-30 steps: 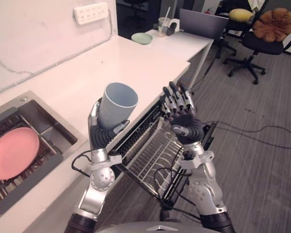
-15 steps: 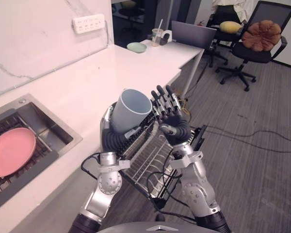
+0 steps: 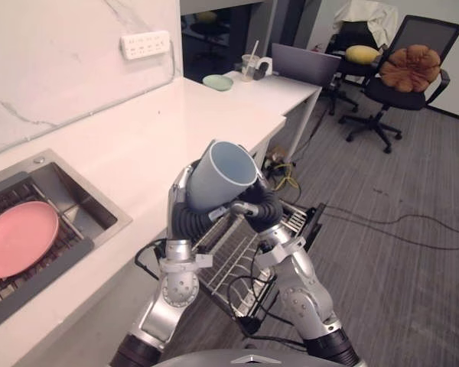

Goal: Walk over to the sink, pick up the cup, carry it to the dishwasher, place the cup inside the dishwasher, then close the dishwasher door

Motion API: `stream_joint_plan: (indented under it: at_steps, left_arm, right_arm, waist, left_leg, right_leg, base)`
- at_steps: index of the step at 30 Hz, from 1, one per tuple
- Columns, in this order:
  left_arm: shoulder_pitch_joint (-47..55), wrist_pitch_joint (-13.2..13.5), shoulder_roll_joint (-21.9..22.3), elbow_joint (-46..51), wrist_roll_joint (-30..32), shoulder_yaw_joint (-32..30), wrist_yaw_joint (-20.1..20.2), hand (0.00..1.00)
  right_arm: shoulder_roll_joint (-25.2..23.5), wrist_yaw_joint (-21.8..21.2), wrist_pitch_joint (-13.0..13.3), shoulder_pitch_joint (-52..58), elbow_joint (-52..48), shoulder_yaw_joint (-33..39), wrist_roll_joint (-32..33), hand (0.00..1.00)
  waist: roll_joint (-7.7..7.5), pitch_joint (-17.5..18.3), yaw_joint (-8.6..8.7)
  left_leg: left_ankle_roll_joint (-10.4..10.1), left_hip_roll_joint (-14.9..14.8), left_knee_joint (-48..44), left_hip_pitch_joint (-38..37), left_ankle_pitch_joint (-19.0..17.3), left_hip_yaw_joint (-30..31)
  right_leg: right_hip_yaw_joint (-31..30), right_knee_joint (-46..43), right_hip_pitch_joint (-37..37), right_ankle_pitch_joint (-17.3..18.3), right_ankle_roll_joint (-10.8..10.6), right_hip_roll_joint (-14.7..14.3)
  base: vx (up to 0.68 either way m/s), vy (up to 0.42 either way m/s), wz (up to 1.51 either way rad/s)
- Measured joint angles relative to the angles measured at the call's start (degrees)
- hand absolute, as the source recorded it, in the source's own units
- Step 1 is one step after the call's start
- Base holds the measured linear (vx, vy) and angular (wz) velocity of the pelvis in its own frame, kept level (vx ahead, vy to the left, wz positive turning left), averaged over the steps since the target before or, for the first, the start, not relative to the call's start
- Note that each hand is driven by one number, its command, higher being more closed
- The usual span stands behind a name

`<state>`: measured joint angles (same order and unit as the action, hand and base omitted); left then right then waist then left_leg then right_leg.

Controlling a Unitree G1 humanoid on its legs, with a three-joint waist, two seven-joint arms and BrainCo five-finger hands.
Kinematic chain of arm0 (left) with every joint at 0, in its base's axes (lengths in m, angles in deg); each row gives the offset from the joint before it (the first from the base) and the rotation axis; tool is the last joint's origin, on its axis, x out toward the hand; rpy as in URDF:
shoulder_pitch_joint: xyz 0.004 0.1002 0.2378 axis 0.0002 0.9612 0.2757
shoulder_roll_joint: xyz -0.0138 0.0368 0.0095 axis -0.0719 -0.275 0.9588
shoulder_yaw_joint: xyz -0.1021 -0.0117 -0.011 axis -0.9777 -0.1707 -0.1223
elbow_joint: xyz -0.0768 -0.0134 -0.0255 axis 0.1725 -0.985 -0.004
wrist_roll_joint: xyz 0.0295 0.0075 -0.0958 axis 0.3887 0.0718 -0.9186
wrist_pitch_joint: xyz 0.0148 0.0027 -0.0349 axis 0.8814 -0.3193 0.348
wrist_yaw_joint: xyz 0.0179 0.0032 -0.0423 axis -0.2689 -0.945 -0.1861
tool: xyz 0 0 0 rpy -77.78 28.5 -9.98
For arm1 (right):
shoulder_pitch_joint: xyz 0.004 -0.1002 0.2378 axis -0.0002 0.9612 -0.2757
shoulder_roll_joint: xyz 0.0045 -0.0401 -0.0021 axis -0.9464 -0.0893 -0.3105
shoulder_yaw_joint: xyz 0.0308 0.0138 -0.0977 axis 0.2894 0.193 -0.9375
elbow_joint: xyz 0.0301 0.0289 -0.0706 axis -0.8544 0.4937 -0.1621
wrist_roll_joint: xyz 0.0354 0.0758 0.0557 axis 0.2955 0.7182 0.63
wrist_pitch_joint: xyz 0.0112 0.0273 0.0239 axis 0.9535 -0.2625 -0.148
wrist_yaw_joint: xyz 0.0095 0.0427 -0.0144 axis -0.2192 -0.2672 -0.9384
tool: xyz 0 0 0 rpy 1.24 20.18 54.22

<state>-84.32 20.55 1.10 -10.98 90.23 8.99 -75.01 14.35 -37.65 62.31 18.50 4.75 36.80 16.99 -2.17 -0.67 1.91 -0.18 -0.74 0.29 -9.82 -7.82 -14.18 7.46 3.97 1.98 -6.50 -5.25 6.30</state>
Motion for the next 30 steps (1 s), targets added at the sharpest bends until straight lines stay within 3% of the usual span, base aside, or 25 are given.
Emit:
stream_joint_plan:
  at_steps: [9,18,19,30]
  left_arm:
    - [-0.2,0.4,-0.7,0.0,4.9,1.4,0.0,1.00]
    - [-0.3,0.4,-1.1,0.0,5.0,1.7,0.3,1.00]
    - [-0.3,0.4,-1.1,0.0,5.0,1.7,0.3,1.00]
    - [-0.3,0.4,-1.2,-1.0,4.9,1.7,0.1,1.00]
  right_arm:
    - [0.2,1.4,-0.9,0.0,0.4,-0.1,0.0,0.00]
    - [1.2,2.7,-0.7,-0.1,0.4,-1.2,0.6,0.00]
    - [1.2,2.8,-0.7,-0.1,0.4,-1.2,0.7,1.00]
    - [1.2,5.3,0.7,-0.1,0.8,-1.3,0.1,1.00]
  waist:
    - [0.00,0.0,0.07]
    - [0.00,0.0,0.17]
    - [0.00,0.0,0.19]
    - [0.01,0.0,0.42]
  left_leg:
    - [0.0,0.0,0.0,0.1,0.0,0.0]
    - [0.0,0.0,0.0,0.2,0.0,0.0]
    - [0.0,0.0,0.0,0.2,0.0,0.0]
    - [0.0,0.0,-0.1,0.6,0.0,-0.2]
  right_leg:
    - [0.2,0.1,0.0,0.0,0.0,0.0]
    - [0.4,0.3,0.0,0.0,0.0,-0.2]
    - [0.4,0.4,0.0,0.0,0.0,-0.2]
    - [-0.1,0.6,-0.4,-0.1,-0.1,-0.3]
  base:
    - [-0.03,-0.010,0.00]
    - [0.00,-0.002,0.00]
    - [0.00,0.000,0.00]
    - [0.00,0.000,0.00]
